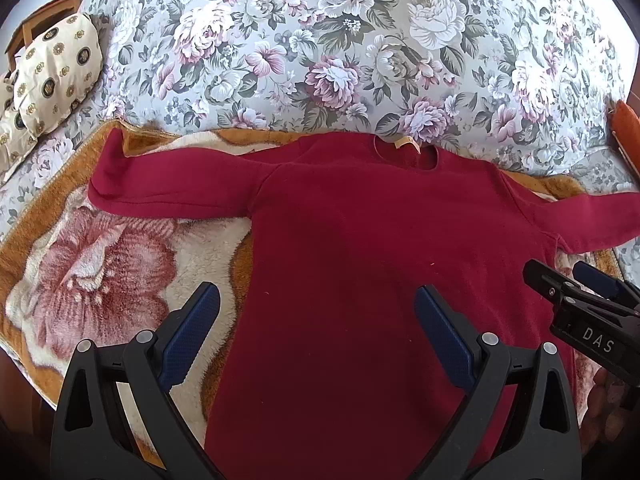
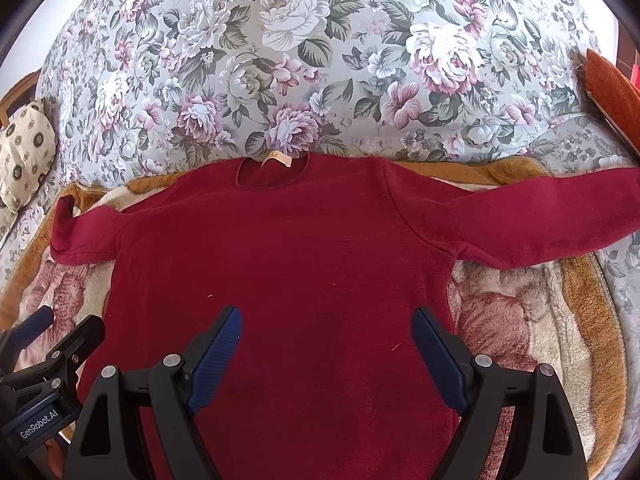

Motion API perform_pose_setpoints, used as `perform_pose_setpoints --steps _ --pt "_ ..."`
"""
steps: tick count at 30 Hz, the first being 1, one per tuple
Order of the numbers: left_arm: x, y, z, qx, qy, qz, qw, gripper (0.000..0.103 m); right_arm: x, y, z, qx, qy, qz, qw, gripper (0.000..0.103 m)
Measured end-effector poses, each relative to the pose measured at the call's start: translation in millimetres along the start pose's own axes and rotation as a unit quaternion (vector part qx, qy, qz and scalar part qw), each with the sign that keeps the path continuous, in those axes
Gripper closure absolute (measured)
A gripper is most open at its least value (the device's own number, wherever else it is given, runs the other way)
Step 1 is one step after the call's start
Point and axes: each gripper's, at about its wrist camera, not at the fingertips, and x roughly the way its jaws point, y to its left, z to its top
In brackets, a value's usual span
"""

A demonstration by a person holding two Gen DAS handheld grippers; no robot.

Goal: Fold small clothes
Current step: 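Spread the dark red sweater flat on the blanket with both tools, then grasp the sleeve cuff with the left gripper and lift it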

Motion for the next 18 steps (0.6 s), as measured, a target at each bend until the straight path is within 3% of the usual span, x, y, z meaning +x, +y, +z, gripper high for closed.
perform_pose_setpoints --steps 18 --pt "8.9 12.9 5.4 -0.011 0.005 -0.001 0.9999 0.005 16.8 21.6 5.8 -0.010 0.013 0.012 1.000 0.017"
